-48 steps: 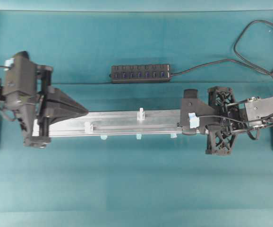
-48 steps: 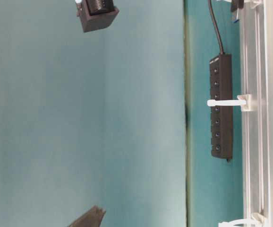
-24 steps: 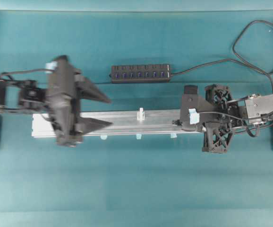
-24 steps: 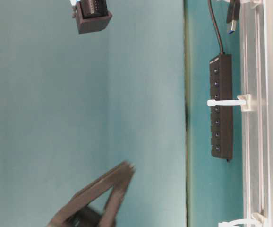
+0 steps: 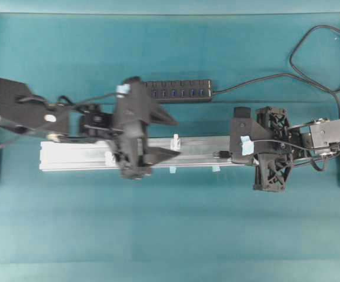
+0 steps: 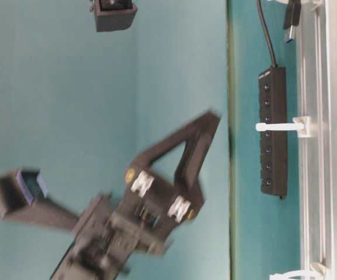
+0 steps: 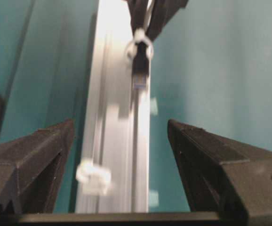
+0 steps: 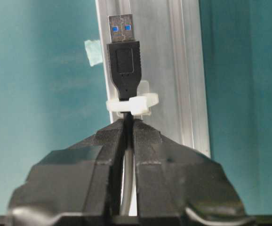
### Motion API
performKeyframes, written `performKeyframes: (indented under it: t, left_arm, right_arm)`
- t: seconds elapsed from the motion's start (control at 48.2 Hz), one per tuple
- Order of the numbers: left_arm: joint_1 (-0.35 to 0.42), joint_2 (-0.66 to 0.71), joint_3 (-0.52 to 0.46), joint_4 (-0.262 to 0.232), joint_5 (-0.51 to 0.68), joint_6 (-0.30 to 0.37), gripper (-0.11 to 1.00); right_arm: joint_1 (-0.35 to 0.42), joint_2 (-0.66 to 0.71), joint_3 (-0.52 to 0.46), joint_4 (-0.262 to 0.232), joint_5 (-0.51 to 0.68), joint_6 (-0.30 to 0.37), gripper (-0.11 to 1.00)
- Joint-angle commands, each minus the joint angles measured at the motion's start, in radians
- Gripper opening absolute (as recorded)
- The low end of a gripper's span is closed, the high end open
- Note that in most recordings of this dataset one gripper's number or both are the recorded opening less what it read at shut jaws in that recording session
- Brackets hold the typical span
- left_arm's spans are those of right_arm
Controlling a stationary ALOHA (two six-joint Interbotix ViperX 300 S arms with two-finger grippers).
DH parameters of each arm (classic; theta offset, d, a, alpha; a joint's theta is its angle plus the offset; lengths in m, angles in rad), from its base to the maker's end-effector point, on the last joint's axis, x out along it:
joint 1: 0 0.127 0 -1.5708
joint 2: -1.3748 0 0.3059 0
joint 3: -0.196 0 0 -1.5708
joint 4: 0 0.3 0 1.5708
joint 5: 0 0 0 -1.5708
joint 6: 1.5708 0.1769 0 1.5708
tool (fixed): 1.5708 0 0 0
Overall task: Pass the USB cable through three rings with both arms.
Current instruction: 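Bring the left gripper to the plug beyond the right ring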
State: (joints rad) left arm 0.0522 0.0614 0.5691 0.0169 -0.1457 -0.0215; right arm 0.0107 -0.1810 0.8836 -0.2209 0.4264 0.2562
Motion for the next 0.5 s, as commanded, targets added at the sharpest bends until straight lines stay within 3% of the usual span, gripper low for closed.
performKeyframes:
  t: [0.0,0.477]
  left_arm:
    - [-0.003,0.037,-0.055,0.003,-0.014,0.017,0.87]
    - [-0.008,0.225,-0.192,0.003,-0.057,0.035,0.87]
  right_arm:
    - [-0.002,-0.009,-0.008,0.003,-0.008,0.017,-0.09]
    - [-0.003,-0.009,0.0,0.005,-0.041,0.034,-0.09]
